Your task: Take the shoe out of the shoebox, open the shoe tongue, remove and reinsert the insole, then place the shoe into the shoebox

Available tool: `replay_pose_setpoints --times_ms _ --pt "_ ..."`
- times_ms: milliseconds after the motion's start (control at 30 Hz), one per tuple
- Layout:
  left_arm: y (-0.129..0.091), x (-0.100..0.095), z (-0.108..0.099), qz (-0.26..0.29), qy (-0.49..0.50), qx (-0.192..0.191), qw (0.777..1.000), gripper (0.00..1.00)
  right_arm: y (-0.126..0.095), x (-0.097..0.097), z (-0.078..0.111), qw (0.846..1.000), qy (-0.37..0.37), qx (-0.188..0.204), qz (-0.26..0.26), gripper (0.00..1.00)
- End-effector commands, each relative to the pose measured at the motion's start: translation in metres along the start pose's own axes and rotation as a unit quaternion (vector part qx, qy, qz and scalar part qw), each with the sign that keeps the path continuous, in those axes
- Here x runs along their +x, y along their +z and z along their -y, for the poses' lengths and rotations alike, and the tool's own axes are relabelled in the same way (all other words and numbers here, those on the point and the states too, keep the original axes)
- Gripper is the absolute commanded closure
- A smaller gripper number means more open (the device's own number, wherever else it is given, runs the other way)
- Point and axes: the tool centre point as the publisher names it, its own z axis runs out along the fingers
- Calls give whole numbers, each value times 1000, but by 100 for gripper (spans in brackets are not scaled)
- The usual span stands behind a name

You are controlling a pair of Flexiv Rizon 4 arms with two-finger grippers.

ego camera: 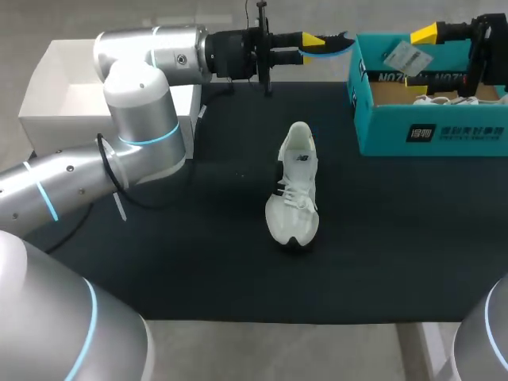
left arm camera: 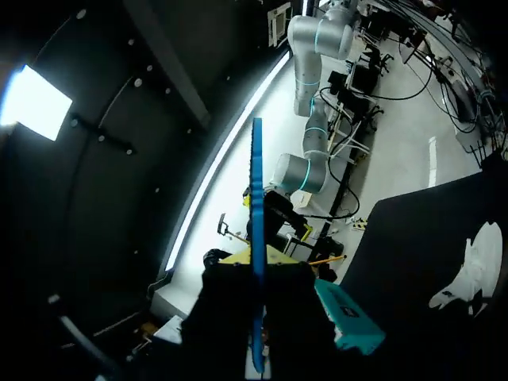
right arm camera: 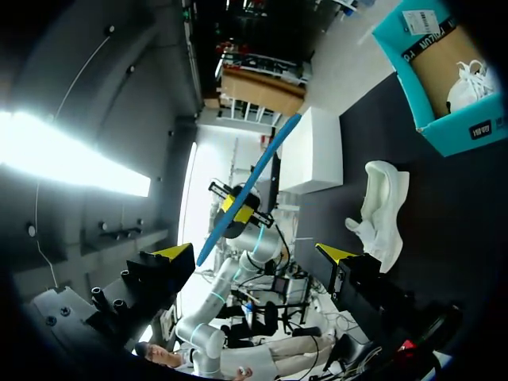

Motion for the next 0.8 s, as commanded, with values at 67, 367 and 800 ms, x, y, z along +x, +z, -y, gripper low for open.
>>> replay_pose_setpoints --times_ms 67,367,800 --pt "1 -1 -6 -37 322 49 945 100 1 0 0 1000 0 -1 0 0" --pt "3 10 -5 -101 335 0 937 100 1 0 0 1000 0 -1 0 0" --pt "-7 18 1 -33 250 -35 967 100 1 0 0 1000 0 -1 0 0"
